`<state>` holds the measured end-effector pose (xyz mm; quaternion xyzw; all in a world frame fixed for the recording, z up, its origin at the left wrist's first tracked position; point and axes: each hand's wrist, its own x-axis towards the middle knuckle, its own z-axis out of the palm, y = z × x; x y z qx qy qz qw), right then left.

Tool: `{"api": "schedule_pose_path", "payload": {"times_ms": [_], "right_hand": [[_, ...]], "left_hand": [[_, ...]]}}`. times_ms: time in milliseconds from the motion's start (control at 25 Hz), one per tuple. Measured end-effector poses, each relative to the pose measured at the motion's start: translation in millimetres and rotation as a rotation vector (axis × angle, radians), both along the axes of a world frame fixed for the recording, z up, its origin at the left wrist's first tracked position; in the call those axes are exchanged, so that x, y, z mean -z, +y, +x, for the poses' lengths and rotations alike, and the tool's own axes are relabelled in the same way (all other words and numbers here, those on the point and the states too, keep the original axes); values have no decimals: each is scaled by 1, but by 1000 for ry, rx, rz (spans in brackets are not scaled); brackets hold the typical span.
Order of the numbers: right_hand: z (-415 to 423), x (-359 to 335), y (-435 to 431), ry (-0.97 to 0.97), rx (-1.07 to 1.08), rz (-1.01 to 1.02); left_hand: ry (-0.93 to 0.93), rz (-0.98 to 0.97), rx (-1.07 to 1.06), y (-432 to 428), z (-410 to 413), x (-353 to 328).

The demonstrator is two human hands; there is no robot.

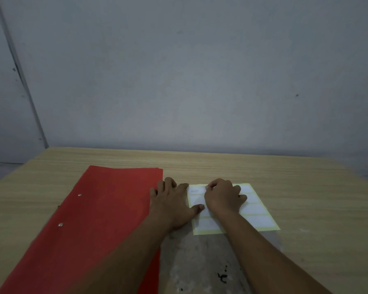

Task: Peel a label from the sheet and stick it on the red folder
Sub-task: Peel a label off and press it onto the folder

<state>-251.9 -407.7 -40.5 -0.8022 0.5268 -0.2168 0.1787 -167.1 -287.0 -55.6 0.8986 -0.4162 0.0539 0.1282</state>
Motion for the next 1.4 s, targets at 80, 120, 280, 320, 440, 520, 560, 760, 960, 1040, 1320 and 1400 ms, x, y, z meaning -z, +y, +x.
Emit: {"api": "schedule_pose_path", "payload": {"times_ms": [80, 120, 280, 320, 440, 520, 560, 760, 960, 1040, 1320, 1400], "right_hand": [[2, 2, 1, 8, -30, -20], [2, 2, 1, 0, -38, -22], [0, -1, -1, -50, -48, 35], [-2, -2, -2, -59, -50, 58], [-5, -6, -4, -110, -54, 122], [-7, -9, -4, -164, -49, 157], [-8, -11, -4, -186, -50, 167], [-10, -20, 3, -302, -91, 152], [1, -31, 30, -325, -166, 120], [10, -34, 48, -321, -203, 135], [61, -37, 107, -572, -352, 233], [76, -36, 123, -639, -398, 252]], "left_hand": [[0, -12, -2, 0, 0, 1], [-3, -18, 0, 1, 0, 2], [0, -39, -8, 2, 0, 5], [2, -38, -10, 2, 0, 5], [11, -33, -20, 1, -1, 5], [23, -31, -27, 1, -1, 4], [33, -33, -29, 2, -1, 2], [117, -211, -43, 7, -2, -5], [564, -760, -63, 31, 3, -26], [613, -832, -95, 48, 11, -36], [631, -872, -182, 117, 59, -52], [601, -868, -179, 136, 75, -54]]}}
